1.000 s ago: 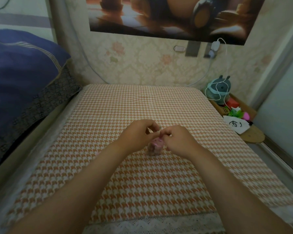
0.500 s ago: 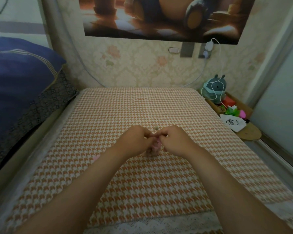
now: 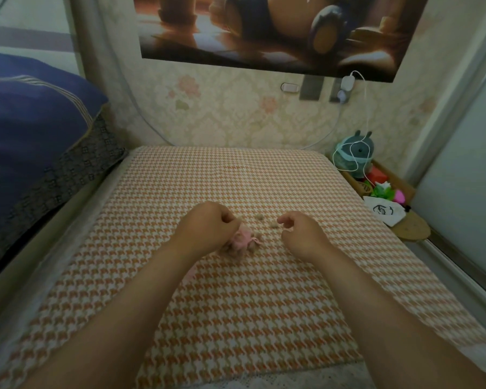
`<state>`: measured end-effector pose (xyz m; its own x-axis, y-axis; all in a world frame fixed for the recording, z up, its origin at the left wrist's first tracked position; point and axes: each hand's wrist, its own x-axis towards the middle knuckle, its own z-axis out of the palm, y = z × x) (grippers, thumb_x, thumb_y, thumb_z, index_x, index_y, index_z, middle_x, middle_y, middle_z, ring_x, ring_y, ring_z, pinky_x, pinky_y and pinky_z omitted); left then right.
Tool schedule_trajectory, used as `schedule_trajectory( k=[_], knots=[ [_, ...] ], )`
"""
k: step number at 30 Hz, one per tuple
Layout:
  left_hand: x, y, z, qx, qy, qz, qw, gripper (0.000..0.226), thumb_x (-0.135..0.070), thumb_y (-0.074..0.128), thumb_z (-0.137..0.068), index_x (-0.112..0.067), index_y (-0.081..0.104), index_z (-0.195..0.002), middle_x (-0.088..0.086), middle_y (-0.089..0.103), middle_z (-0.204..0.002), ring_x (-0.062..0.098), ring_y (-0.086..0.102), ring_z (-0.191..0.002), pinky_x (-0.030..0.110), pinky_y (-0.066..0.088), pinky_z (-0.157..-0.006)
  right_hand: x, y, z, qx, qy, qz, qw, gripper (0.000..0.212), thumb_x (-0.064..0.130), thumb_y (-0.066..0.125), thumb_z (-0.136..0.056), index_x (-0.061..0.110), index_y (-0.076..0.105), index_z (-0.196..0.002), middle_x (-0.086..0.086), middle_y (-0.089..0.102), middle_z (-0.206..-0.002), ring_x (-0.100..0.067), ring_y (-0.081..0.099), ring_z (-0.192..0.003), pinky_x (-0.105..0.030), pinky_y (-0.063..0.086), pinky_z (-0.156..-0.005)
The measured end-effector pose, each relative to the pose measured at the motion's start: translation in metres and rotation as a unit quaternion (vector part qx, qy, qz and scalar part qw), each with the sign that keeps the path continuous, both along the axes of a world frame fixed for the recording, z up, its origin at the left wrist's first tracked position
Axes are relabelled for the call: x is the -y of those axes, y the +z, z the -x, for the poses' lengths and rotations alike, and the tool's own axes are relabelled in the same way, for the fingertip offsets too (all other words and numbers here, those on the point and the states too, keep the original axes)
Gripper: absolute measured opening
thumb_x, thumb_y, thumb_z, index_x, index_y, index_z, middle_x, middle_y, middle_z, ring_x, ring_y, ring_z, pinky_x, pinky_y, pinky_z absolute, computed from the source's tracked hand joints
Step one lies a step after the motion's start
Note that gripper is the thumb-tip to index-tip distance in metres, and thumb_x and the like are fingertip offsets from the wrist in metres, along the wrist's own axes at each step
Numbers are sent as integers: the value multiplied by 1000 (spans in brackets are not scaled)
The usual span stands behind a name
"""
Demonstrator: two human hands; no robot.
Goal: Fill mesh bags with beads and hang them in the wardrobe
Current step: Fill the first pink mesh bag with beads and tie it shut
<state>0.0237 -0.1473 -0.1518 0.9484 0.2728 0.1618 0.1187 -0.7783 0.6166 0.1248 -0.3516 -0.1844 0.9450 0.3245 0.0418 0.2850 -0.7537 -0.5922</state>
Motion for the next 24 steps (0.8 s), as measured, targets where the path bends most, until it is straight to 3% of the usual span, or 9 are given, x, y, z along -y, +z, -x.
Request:
schedule_trajectory(
  k=[2, 5, 7, 11, 13, 17, 21, 24],
  knots=[
    [-5, -2, -1, -11, 7, -3, 1000, 24, -34, 62, -86, -21, 74, -70, -6, 74, -74, 8, 68, -71, 39, 58, -72, -6, -5, -6, -3, 0, 29, 1000, 37, 20, 57, -97, 25, 56, -133, -1, 54, -138, -17, 58, -101, -30, 49, -83],
    [-14, -7, -5, -16, 3, -2, 1000, 20, -29, 61, -82, -21, 75, -71, -5, 74, -72, 9, 68, -70, 39, 58, -72, -18, -13, -15, 1, 6, 72, 997, 46, 21, 56, -97, 24, 50, -143, -5, 44, -150, -27, 54, -125, -39, 47, -101],
    [-16, -9, -7, -15, -14, 15, 1000, 19, -25, 62, -81, -25, 73, -66, -8, 74, -75, 6, 68, -74, 36, 58, -75, -25, -17, -19, 14, 10, 80, 997, 47, 19, 55, -97, 23, 51, -144, -7, 46, -149, -29, 53, -128, -40, 46, -105],
    [-17, -10, -6, -17, -38, 47, 998, 23, -18, 61, -84, -36, 68, -71, -11, 74, -89, 3, 66, -76, 29, 57, -74, -36, -24, -23, 36, -2, 63, 997, 29, 12, 57, -96, 20, 69, -122, -5, 66, -127, -25, 63, -110, -34, 51, -92],
    [-18, -9, -4, -20, -44, 59, 997, 22, -15, 59, -85, -33, 71, -78, -10, 73, -93, 5, 66, -72, 24, 54, -65, -39, -26, -22, 41, -8, 60, 997, 23, 13, 56, -97, 21, 73, -111, -4, 68, -118, -23, 64, -100, -34, 53, -85],
    [-20, -8, -1, -17, -46, 90, 995, 20, -14, 58, -89, -26, 74, -85, -12, 70, -96, 0, 60, -64, 16, 42, -56, -42, -13, -11, 48, 8, -3, 999, 17, 22, 61, -96, 25, 71, -109, 8, 66, -99, -15, 64, -93, -28, 48, -77],
    [-19, -8, 3, -14, -44, 88, 995, 20, -15, 57, -89, -24, 74, -88, -12, 70, -95, -1, 61, -70, 16, 43, -57, -50, 17, 8, 57, 56, -113, 990, 14, 25, 71, -89, 26, 69, -104, 14, 64, -88, 0, 60, -84, -14, 41, -70],
    [-18, -8, 5, -14, -46, 84, 995, 19, -18, 58, -89, -30, 72, -84, -10, 72, -93, 1, 64, -76, 19, 47, -66, -55, 35, 29, 74, 99, -127, 984, 13, 27, 76, -85, 28, 73, -98, 14, 69, -89, 8, 59, -77, -13, 43, -70]
  ],
)
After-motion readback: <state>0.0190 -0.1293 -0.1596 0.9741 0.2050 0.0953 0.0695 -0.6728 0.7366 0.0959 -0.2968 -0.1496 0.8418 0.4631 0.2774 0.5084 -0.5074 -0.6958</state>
